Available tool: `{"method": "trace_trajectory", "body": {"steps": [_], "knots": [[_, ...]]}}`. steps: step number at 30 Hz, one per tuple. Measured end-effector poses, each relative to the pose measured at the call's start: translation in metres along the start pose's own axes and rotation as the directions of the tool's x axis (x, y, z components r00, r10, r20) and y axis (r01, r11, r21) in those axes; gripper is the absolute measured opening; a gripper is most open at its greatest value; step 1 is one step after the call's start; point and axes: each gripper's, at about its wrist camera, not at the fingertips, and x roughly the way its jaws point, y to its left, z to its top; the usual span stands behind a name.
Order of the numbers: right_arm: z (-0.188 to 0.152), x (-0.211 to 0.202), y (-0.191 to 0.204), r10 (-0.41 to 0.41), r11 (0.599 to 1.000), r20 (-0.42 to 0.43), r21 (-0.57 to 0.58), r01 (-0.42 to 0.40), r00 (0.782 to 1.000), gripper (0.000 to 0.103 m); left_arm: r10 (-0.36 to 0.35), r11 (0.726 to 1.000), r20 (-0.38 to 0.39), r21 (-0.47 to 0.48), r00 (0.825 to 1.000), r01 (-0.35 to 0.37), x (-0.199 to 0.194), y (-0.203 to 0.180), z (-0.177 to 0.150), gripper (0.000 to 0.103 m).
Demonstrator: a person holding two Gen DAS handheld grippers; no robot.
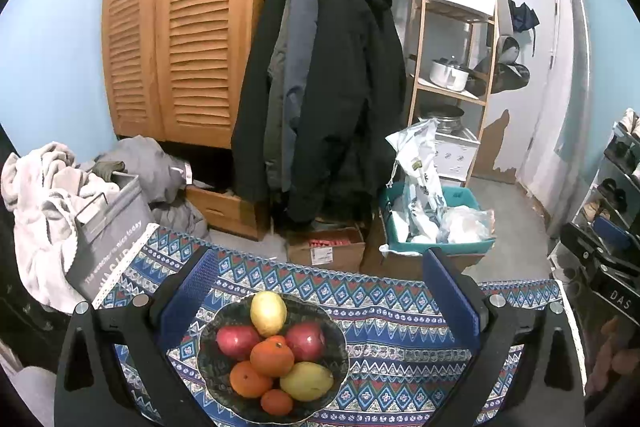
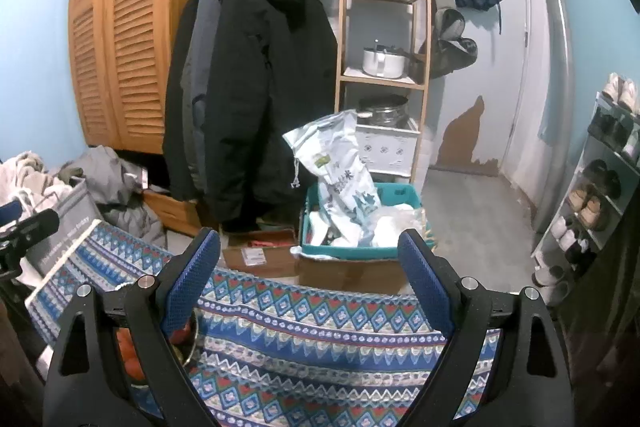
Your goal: Organize fruits
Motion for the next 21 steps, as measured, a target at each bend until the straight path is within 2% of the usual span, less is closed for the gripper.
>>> {"method": "trace_trajectory", "body": {"steps": [21], "knots": [[0.0005,0.0015,0.0009,0.006,1.000,-0.004,-0.004,-0.006,1.000,0.089,0.021,1.000,-0.002,0.019,1.000,-0.021,-0.0004,-0.0026,-0.0012,0.102]]}}
